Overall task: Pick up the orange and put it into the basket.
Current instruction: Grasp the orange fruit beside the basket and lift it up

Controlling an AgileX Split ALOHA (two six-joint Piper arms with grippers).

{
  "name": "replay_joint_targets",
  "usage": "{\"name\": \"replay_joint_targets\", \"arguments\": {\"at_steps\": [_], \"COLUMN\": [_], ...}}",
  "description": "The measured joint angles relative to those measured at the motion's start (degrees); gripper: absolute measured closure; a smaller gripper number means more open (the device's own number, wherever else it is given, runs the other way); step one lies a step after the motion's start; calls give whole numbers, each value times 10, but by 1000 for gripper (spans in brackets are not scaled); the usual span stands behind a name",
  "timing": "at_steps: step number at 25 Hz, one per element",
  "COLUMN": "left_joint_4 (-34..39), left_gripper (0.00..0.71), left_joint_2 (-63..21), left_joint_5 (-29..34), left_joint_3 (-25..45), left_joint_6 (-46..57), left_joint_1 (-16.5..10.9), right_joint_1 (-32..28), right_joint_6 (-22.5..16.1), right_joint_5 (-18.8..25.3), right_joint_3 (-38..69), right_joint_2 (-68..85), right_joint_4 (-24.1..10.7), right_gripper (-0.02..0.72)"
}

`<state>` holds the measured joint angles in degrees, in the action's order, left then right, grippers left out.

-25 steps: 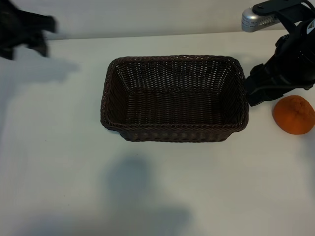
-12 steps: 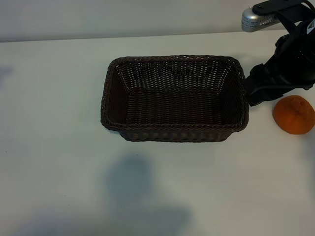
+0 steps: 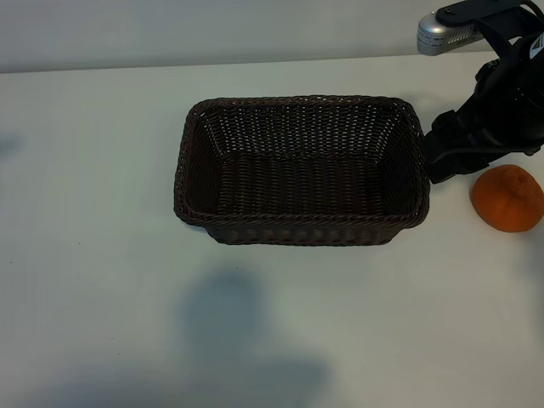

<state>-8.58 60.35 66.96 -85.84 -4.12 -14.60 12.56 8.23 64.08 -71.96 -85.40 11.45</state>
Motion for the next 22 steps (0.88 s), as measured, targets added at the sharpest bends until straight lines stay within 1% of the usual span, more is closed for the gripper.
{"name": "replay_joint_targets", "arguments": {"at_steps": [2, 3, 7, 12, 15, 16, 18, 21, 22], "left_joint_4": [12, 24, 82, 95, 90, 82, 67, 69, 74], "left_gripper": [114, 114, 114, 114, 114, 114, 114, 114, 114], "left_joint_2": [-55, -96, -214, -344, -388, -397, -414, -435, -442], "left_joint_5": [0, 0, 0, -10, -32, -40, -45, -46, -47], "left_joint_3": [16, 28, 108, 216, 263, 276, 294, 306, 307], "left_joint_6": [0, 0, 11, 27, 28, 28, 29, 30, 32], "left_joint_1": [0, 0, 0, 0, 3, 13, 43, 97, 109], "right_joint_1": [0, 0, 0, 0, 0, 0, 0, 0, 0], "right_joint_6": [0, 0, 1, 2, 2, 2, 2, 2, 2], "right_joint_5": [0, 0, 0, 0, 1, 1, 1, 1, 1], "right_joint_3": [0, 0, 0, 0, 0, 0, 0, 0, 0], "right_joint_2": [0, 0, 0, 0, 0, 0, 0, 0, 0], "right_joint_4": [0, 0, 0, -1, -1, -1, -1, -1, -1], "right_gripper": [108, 108, 108, 108, 108, 108, 108, 108, 108]}}
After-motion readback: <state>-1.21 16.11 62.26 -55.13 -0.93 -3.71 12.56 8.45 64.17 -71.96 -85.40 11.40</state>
